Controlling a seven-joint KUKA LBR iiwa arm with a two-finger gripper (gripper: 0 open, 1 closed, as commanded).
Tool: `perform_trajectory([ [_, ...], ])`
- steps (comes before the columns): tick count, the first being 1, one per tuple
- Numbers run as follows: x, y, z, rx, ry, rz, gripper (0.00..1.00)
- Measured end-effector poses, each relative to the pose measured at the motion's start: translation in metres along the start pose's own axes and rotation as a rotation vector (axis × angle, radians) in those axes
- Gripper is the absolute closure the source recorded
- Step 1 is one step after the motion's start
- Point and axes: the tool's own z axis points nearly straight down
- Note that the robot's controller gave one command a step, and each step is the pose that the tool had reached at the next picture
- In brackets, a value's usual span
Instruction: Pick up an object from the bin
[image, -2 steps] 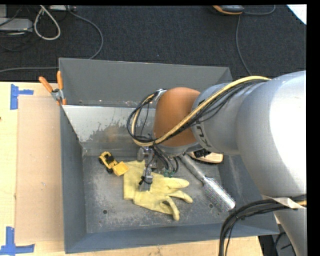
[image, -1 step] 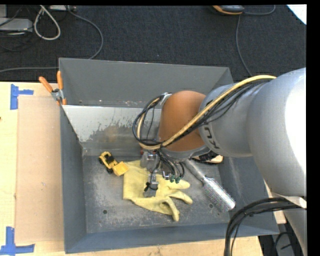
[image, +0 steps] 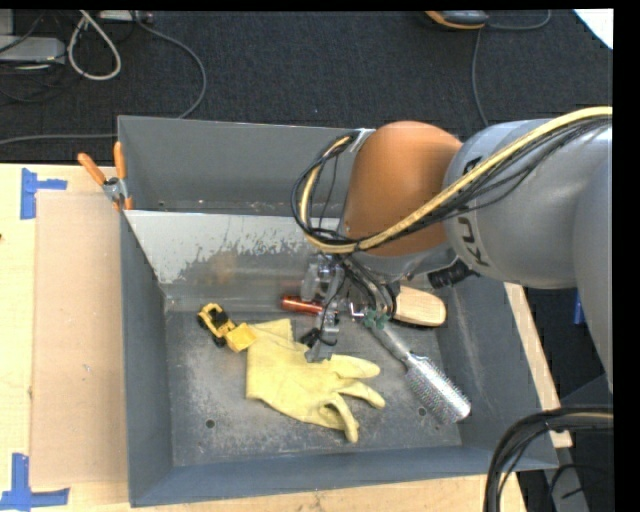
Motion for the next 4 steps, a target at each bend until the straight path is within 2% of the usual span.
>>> perform_trajectory([
  [1,-0.003,-0.005,-0.001,-0.004,-0.017,-0.002,0.00],
  [2,-0.025,0.058,-0.013,-0.010,-0.021,0.140,0.00],
  [3,-0.019,0.031,0.020,-0.009,-0.020,0.112,0.00],
  [4,-0.010,0.016,0.017,-0.007,-0.019,0.043,0.00],
])
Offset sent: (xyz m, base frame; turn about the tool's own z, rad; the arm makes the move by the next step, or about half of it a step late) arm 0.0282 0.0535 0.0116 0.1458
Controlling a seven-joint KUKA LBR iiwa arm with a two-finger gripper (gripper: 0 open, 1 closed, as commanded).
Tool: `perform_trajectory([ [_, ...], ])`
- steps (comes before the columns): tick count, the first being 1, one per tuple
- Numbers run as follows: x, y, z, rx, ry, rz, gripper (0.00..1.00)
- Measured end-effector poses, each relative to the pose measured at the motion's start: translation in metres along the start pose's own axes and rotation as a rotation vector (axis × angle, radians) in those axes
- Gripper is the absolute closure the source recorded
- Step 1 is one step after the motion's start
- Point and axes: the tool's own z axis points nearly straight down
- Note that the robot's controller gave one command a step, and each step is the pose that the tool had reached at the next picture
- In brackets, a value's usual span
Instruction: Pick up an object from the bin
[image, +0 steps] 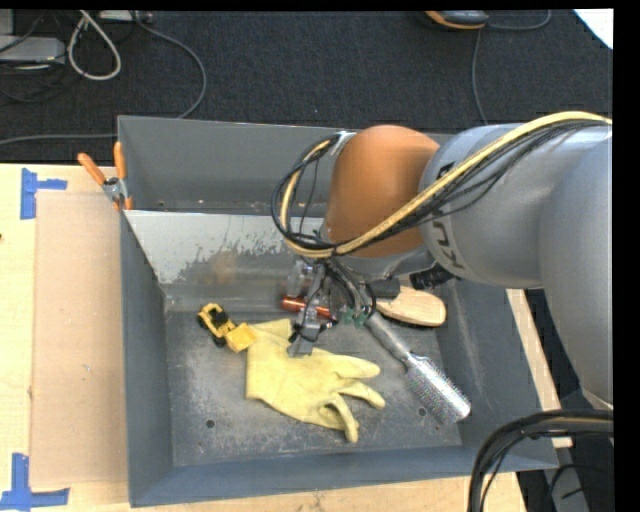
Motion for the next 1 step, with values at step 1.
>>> perform_trajectory([
  [1,0.0152,-0.0669,0.0947,0.008,0.021,-0.114,0.00],
])
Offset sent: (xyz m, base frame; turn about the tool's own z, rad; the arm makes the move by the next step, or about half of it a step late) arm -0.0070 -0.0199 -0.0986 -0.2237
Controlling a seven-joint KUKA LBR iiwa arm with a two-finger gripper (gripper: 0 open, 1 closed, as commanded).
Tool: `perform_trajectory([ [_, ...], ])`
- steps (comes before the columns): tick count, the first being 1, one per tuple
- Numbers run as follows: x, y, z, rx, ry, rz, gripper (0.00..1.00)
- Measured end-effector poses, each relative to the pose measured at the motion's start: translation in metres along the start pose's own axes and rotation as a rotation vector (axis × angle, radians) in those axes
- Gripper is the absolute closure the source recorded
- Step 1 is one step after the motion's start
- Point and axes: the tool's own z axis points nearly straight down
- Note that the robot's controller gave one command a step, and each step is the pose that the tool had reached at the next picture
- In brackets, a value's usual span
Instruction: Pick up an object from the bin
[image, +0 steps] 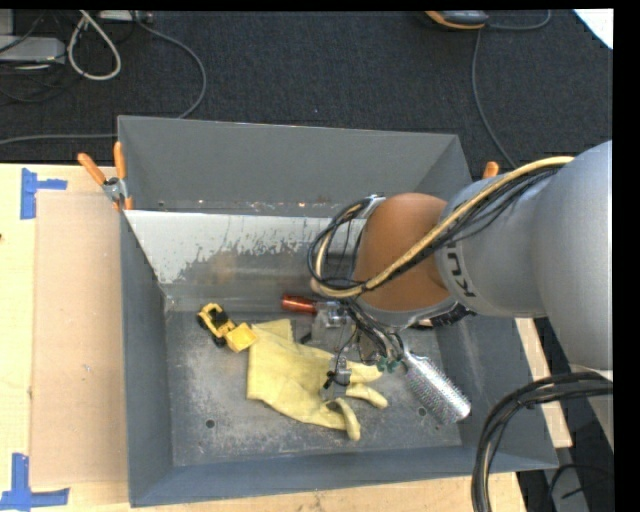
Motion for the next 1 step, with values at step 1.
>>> perform_trajectory([
  [1,-0.0140,0.0466,0.0035,-0.011,-0.032,-0.112,0.00],
])
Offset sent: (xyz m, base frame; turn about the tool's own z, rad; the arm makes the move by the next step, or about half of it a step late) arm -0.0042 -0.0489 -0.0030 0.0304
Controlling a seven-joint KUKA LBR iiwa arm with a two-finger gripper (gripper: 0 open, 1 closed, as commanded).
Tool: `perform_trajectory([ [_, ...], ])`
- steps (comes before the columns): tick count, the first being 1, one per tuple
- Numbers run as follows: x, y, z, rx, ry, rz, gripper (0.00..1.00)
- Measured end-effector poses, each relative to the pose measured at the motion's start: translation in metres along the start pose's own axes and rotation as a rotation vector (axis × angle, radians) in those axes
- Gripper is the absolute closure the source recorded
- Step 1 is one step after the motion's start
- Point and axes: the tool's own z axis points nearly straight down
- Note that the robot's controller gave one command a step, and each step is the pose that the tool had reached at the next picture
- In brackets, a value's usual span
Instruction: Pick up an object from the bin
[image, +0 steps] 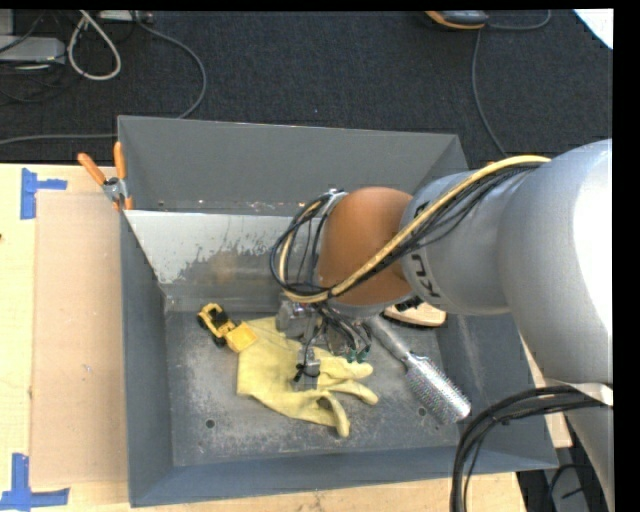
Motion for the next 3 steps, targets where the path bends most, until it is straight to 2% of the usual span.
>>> perform_trajectory([
  [1,0.022,-0.068,-0.001,0.007,0.019,0.108,0.00],
  [2,0.005,-0.012,-0.004,-0.002,0.000,0.005,1.00],
  [3,0.005,-0.012,-0.004,-0.002,0.000,0.007,1.00],
])
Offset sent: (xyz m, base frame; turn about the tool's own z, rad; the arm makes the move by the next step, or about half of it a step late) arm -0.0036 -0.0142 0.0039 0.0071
